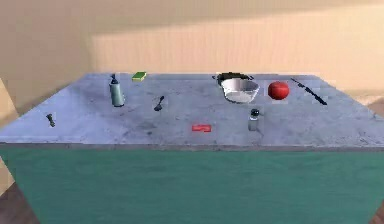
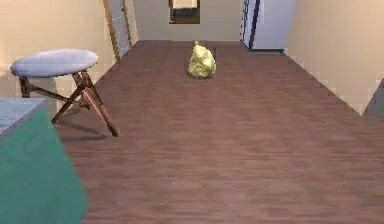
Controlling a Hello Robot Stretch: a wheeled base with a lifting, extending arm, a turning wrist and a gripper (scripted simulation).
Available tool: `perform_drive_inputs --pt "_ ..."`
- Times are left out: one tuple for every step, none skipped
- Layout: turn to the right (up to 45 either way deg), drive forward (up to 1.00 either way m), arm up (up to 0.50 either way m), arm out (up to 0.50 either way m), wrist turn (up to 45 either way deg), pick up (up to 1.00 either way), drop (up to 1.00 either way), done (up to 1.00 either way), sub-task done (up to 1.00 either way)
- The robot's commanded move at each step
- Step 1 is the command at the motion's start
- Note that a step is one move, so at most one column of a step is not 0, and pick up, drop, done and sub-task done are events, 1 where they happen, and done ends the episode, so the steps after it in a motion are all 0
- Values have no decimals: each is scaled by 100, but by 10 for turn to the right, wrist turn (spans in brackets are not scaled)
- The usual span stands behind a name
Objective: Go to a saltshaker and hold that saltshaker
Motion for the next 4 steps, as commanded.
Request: perform_drive_inputs --pt "-450 0 0 0 0 0 0 0 0" --pt "-240 0 0 0 0 0 0 0 0" --pt "-30 0 0 0 0 0 0 0 0" --pt "450 0 0 0 0 0 0 0 0"
